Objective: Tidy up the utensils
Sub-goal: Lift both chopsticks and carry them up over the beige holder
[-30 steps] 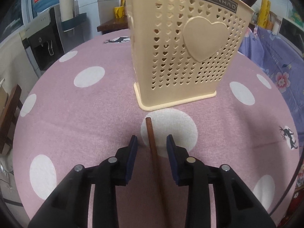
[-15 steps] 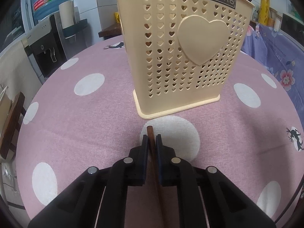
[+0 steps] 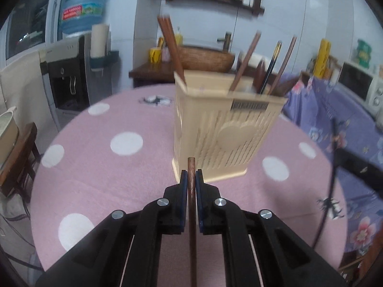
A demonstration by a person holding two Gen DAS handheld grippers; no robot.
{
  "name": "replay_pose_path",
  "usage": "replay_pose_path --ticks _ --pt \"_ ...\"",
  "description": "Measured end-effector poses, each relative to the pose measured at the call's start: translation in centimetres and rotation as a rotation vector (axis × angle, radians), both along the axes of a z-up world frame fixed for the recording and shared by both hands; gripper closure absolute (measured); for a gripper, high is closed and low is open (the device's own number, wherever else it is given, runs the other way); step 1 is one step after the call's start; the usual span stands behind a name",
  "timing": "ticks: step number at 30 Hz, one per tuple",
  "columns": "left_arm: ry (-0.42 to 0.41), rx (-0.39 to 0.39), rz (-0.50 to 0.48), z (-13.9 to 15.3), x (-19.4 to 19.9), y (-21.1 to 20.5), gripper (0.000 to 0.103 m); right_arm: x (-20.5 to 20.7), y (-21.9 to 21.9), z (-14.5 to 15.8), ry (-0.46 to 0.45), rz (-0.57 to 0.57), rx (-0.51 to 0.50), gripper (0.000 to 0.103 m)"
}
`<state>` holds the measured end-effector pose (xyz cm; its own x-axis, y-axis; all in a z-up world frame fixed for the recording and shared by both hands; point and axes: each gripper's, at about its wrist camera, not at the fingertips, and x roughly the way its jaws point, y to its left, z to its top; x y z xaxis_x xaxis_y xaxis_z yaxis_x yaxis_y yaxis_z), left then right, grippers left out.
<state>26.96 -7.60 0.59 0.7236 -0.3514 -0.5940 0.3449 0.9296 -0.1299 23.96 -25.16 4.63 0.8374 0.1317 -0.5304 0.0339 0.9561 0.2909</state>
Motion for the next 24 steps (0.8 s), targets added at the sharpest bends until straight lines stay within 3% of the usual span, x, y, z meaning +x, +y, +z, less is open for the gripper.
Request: replay_pose_path --ticks 9,24 --pt "-0.146 -0.094 0.007 5.2 -3.2 2.7 0.095 -1.5 0.0 1.7 -0.039 0.066 -0.006 0.095" --pt "-0.178 -0.132 0.008 6.4 -4.9 4.3 0.095 -3.0 0.0 3.1 -0.058 0.101 -0.027 0.095"
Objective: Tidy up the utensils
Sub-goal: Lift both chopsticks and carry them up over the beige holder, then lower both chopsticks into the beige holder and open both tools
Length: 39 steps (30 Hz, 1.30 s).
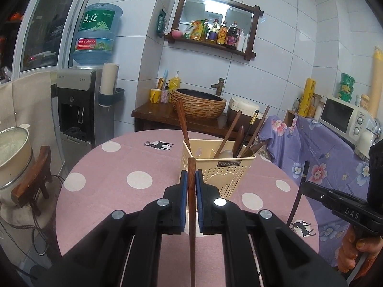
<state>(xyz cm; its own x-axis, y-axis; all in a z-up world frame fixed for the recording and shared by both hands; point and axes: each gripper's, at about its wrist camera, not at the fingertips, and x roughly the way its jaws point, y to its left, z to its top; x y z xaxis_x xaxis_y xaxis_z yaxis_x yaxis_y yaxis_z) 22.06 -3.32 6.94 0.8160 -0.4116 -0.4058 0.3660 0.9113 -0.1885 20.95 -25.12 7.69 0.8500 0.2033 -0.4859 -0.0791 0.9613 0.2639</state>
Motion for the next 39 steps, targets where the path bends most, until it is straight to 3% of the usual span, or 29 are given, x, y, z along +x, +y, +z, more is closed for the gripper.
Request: replay_pose_path --ticks 14,26,33,39 --pt "-0.047 -0.025 0.001 1.5 -0.1 0.3 0.095 0.3 -0.2 1.6 -0.038 0.006 0.010 0.095" --pt "-0.080 -0.038 -0.038 4.6 1.6 -0.9 0.095 2.1 -0.4 4.7 -0.039 0.034 0.001 0.095" --pt "-0.149 -0.053 -0.059 9.8 2.7 -1.6 0.095 3.5 -0.6 11.2 -0.113 0.041 -0.017 0.095" --pt "-0.226 -0.055 0.014 14.4 5.0 -2.3 0.095 5.4 -0.3 17.5 -0.235 -0.028 -0.058 0.095"
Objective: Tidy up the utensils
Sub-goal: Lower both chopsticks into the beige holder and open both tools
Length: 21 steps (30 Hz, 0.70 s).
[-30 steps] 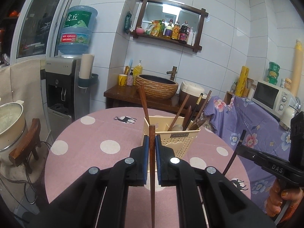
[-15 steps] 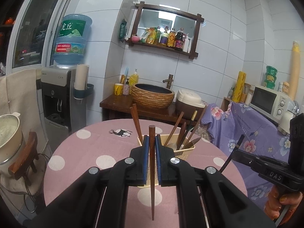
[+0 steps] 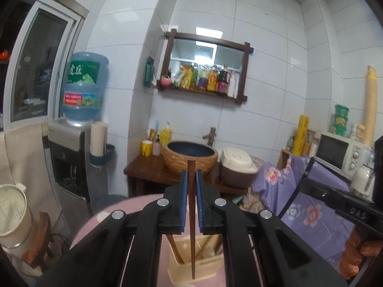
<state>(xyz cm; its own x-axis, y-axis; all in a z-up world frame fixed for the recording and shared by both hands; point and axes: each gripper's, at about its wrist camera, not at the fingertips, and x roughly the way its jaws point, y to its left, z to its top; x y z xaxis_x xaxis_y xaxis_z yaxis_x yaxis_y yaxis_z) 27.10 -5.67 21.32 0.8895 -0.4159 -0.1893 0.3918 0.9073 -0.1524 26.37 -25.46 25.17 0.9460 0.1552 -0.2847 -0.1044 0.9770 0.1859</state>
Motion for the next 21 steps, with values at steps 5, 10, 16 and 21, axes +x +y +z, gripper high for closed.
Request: replay_pose_path --ticks 5,10,16,21 --pt "0.001 0.001 0.045 0.0 2.5 -1.2 0.095 2.6 0.6 0.6 -0.044 -0.063 -0.046 0.095" --pt "0.026 0.005 0.073 -2.6 4.2 -2.1 0.095 5.7 0.8 -3.1 0.023 -0.077 -0.044 0.095" --pt "0.094 0.029 0.056 -6.5 5.2 -2.8 0.095 7.6 1.0 -7.8 0.108 -0.080 -0.050 0.095" --pt "0.154 0.054 0.048 -9.5 6.0 -3.3 0.095 8.1 1.2 -10.4 0.152 -0.068 -0.046 0.095"
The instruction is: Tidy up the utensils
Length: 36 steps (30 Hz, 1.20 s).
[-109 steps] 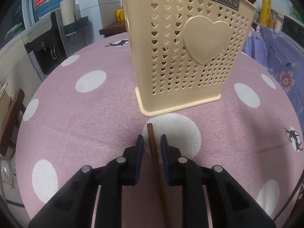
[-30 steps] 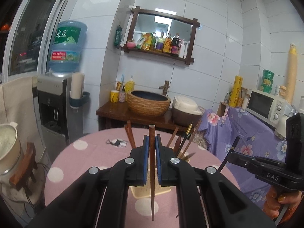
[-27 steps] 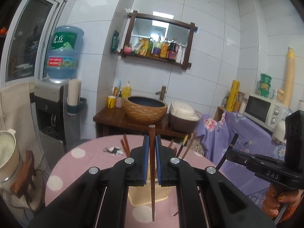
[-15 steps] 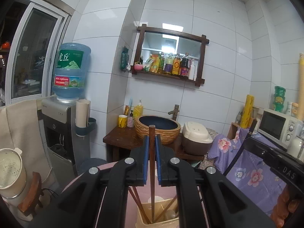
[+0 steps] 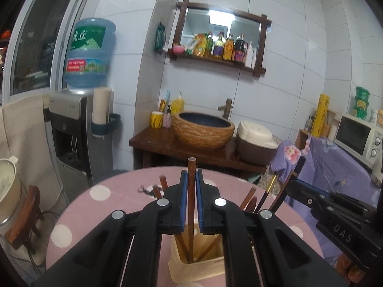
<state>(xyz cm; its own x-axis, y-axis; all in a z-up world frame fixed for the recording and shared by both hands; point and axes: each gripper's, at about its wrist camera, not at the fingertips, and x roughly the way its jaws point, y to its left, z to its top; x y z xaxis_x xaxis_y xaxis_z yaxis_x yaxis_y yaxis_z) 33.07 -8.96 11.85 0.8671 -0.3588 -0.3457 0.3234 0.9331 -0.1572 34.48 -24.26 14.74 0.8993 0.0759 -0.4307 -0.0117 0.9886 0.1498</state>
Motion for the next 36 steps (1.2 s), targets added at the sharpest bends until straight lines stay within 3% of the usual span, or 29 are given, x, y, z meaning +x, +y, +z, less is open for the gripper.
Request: replay_pose_path --ticks 5,12,14,15,16,18,20,22,26,28,32,36 --pt "0.027 0.016 0.011 -1.6 0.7 -0.1 0.095 0.5 -0.1 -2.1 0.037 -0.009 0.003 0.095" --pt "0.029 0.020 -0.008 -1.9 0.3 -0.3 0.095 0.0 -0.5 -2.7 0.009 -0.023 0.005 0.095" --pt "0.029 0.021 -0.017 -1.9 0.0 -0.3 0.094 -0.7 -0.2 -2.6 -0.015 -0.031 -0.029 0.091" --pt "0.026 0.022 -0.018 -2.0 -0.2 -0.3 0.093 -1.0 -0.2 -2.6 -0.027 -0.035 -0.038 0.082" --pt "0.022 0.023 -0.019 -2.0 -0.5 -0.2 0.086 -1.5 -0.2 -2.5 -0.043 -0.037 -0.041 0.069" --pt "0.007 0.016 -0.024 -2.1 -1.2 0.0 0.071 -2.9 -0.4 -2.4 -0.090 -0.043 -0.033 0.057" --pt "-0.014 0.011 -0.032 -2.1 -2.3 0.4 0.059 -4.1 -0.4 -2.4 -0.113 -0.049 -0.050 0.055" --pt "-0.032 0.023 -0.038 -2.1 -3.3 0.5 0.055 -5.3 -0.8 -2.7 -0.129 -0.057 -0.049 0.038" --pt "-0.057 0.024 -0.043 -2.6 -5.5 1.3 0.033 -7.9 -1.7 -3.8 -0.129 -0.081 -0.039 0.028" --pt "-0.063 0.005 -0.046 -3.3 -6.9 2.1 0.024 -9.0 -2.2 -4.4 -0.116 -0.104 -0.032 0.016" --pt "-0.090 0.000 -0.021 -5.5 -10.0 3.5 0.006 -12.0 -3.1 -6.2 -0.113 -0.137 0.002 0.006" --pt "-0.094 0.024 -0.004 -7.3 -12.7 4.3 0.005 -14.2 -2.6 -9.0 -0.072 -0.194 -0.069 0.006"
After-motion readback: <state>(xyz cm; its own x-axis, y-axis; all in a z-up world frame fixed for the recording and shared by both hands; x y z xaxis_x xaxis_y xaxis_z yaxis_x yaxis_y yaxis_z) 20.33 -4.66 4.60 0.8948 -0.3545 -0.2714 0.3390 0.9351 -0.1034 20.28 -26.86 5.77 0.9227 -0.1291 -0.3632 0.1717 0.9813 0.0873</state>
